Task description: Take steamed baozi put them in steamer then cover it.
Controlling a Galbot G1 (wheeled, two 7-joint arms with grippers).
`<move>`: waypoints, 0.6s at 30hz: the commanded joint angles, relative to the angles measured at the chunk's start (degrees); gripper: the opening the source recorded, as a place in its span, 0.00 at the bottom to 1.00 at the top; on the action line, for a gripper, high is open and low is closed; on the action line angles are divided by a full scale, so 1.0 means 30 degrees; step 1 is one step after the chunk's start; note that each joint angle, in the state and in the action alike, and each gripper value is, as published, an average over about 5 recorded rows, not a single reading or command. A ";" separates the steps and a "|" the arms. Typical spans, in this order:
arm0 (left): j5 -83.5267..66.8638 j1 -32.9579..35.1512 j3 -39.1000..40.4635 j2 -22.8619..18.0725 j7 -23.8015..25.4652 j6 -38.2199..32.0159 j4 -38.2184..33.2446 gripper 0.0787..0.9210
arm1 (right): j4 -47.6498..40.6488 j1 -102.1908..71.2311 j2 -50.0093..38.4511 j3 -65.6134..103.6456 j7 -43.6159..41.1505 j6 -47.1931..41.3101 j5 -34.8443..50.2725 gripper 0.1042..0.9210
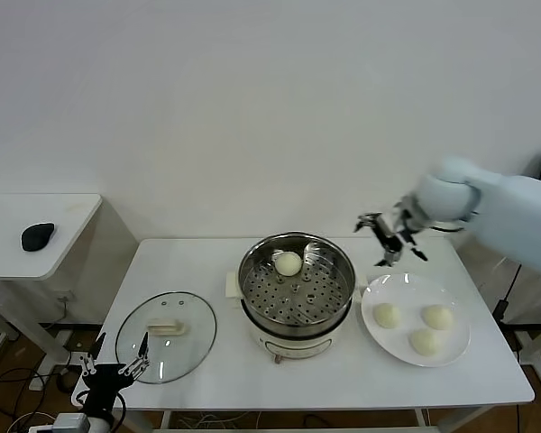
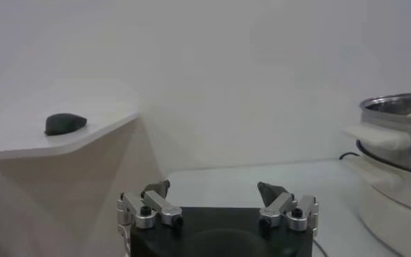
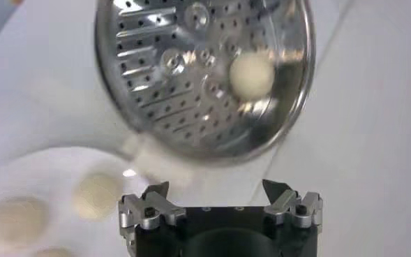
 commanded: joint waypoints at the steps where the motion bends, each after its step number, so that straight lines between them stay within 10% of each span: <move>1: 0.0022 -0.0014 0.0025 0.0050 -0.0011 -0.0052 0.0189 0.88 | 0.1277 -0.5743 -0.4287 0.3736 -0.0054 -0.1656 -0.1739 0.88; 18: 0.0073 0.0286 -0.0425 -0.0241 -0.0080 0.0027 0.0127 0.88 | -0.4578 -1.2239 0.0593 0.8267 -0.0952 0.1219 -0.3651 0.88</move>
